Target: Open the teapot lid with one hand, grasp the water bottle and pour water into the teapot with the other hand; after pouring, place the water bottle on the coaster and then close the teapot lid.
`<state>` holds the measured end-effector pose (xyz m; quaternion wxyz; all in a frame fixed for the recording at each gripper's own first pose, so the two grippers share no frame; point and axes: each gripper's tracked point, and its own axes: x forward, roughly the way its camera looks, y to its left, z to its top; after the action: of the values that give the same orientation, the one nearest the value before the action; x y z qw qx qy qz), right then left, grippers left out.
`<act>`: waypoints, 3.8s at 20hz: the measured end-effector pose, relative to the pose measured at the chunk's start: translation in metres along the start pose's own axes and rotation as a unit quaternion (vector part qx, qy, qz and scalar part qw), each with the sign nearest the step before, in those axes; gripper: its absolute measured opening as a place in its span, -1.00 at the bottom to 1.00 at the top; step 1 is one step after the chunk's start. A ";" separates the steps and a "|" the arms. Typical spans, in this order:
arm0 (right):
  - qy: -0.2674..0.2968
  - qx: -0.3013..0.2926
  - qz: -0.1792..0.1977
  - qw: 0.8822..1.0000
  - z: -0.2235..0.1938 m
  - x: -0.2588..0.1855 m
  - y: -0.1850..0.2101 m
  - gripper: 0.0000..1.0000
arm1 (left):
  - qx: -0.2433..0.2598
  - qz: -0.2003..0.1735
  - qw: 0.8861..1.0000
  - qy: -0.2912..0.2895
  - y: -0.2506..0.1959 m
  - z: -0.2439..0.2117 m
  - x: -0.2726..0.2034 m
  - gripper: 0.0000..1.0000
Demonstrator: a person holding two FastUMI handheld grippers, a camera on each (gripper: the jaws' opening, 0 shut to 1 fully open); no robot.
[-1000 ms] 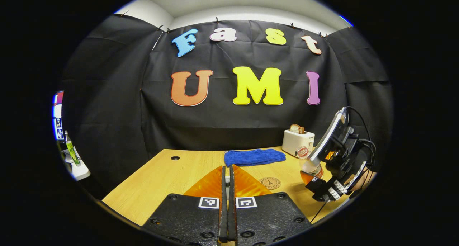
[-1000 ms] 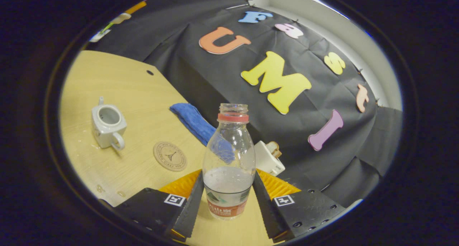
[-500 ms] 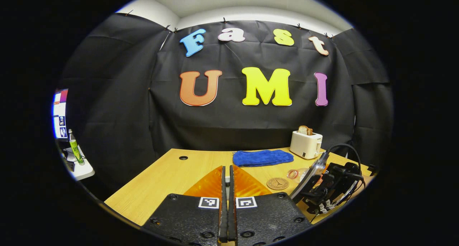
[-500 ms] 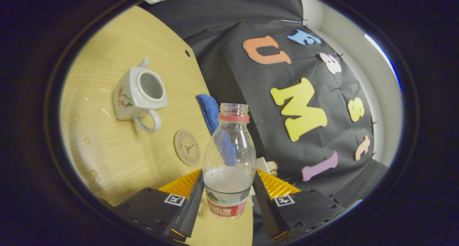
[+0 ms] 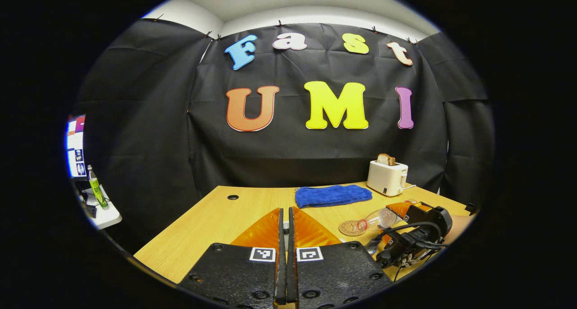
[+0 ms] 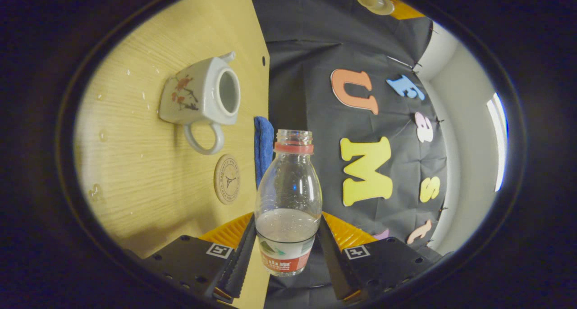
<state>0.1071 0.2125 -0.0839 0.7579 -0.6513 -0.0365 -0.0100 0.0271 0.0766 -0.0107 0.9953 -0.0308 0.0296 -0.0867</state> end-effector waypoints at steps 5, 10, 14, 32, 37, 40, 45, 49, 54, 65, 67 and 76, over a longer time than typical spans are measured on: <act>-0.011 -0.047 -0.013 0.999 0.006 0.000 -0.003 0.48 | -0.002 0.005 1.000 0.004 0.005 -0.003 0.001 -0.94; -0.034 -0.112 -0.038 0.992 0.023 -0.002 -0.010 0.52 | -0.005 0.008 1.000 0.010 0.009 -0.005 0.002 -0.94; -0.039 -0.133 -0.049 0.989 0.020 -0.001 -0.012 0.45 | -0.010 0.002 1.000 0.015 0.005 -0.006 0.002 -0.94; -0.079 -0.234 -0.131 0.960 0.045 -0.010 -0.040 0.48 | -0.002 -0.008 1.000 0.019 0.001 -0.007 0.002 -0.93; -0.083 -0.255 -0.141 0.953 0.047 -0.009 -0.044 0.48 | 0.002 -0.004 1.000 0.024 0.003 -0.011 0.002 -0.93; -0.084 -0.284 -0.157 0.942 0.049 -0.011 -0.048 0.48 | 0.002 -0.005 1.000 0.023 0.004 -0.009 0.002 -0.93; -0.097 -0.308 -0.179 0.929 0.059 -0.018 -0.052 0.48 | 0.011 0.001 0.999 0.031 0.004 -0.015 0.004 -0.94; -0.103 -0.317 -0.195 0.922 0.067 -0.021 -0.057 0.48 | 0.013 0.001 0.999 0.032 0.005 -0.014 0.004 -0.93; -0.103 -0.323 -0.199 0.919 0.068 -0.023 -0.059 0.48 | 0.011 0.006 0.999 0.040 0.008 -0.018 0.005 -0.94; -0.096 -0.321 -0.201 0.920 0.064 -0.021 -0.061 0.48 | 0.029 0.011 0.999 0.033 0.011 -0.014 0.003 -0.94; -0.091 -0.314 -0.202 0.923 0.061 -0.023 -0.062 0.52 | 0.018 0.011 0.999 0.035 0.014 -0.016 0.006 -0.93; -0.060 -0.018 -0.108 0.992 0.021 -0.006 -0.059 0.48 | 0.009 0.016 0.999 0.032 0.020 -0.014 0.005 -0.94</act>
<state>0.0966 0.2237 -0.0233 0.7370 -0.6563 -0.1524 -0.0533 0.0345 0.0949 -0.0264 0.9954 -0.0190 0.0615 -0.0715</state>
